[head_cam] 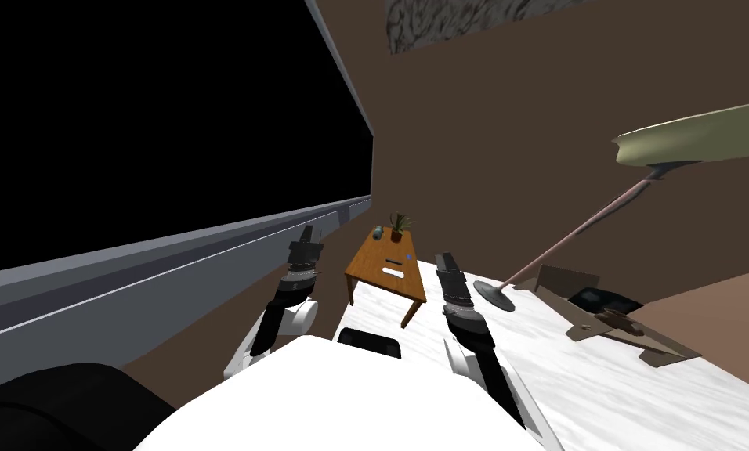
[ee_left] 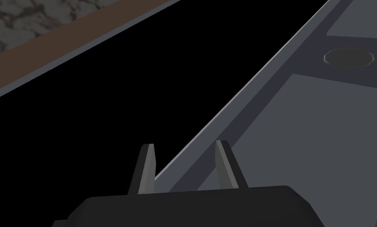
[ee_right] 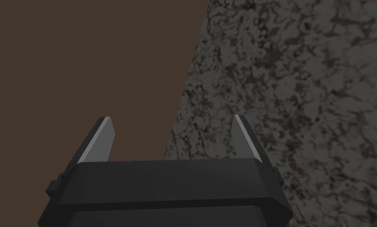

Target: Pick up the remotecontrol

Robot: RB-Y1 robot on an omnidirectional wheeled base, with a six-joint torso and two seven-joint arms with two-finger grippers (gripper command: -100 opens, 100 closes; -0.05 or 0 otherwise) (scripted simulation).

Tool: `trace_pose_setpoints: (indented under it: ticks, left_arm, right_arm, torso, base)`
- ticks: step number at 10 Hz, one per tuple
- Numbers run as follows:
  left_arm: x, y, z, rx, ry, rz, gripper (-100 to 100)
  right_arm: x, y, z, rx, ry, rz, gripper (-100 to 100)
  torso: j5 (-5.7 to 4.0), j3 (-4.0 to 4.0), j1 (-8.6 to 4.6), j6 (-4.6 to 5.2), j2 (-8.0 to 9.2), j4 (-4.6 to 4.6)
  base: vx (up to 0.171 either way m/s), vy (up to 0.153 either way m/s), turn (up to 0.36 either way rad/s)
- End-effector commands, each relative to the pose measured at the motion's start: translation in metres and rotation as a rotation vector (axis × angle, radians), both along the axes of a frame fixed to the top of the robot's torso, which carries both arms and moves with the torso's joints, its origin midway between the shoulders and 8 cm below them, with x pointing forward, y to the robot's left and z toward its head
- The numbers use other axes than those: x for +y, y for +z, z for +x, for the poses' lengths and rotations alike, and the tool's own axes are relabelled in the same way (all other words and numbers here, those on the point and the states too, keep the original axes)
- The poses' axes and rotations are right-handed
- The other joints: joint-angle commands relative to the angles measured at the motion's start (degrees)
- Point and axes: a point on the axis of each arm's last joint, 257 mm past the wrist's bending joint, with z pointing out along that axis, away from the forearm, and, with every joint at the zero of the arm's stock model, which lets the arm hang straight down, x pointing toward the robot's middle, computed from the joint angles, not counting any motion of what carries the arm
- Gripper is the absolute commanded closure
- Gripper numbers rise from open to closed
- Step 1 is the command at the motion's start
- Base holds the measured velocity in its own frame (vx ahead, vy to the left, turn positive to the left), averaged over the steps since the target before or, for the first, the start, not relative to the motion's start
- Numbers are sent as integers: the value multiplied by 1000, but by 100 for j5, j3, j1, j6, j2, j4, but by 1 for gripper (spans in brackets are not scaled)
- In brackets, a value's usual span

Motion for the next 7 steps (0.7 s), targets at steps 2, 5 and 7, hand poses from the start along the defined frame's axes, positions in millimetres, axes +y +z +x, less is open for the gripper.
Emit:
trace_pose_setpoints:
  ticks: [2, 5, 7]
  left_arm:
    - [0, 0, 0, 0, 0, 0, 0]
    - [0, 0, 0, 0, 0, 0, 0]
    - [0, 0, 0, 0, 0, 0, 0]
  right_arm:
    - [7, -22, 11, 46, 36, -41, -100]
    - [21, -63, 26, 139, 108, -131, -100]
    - [22, -90, 32, 198, 132, -176, -100]
  torso:
    - [0, 1, 4, 2, 2, 0]
    - [-1, -1, -3, 0, -1, 0]
    - [-1, -2, -2, 3, -3, 0]
  base:
    - [12, -28, 75]
    - [17, -49, 227]
    - [20, -42, 113]
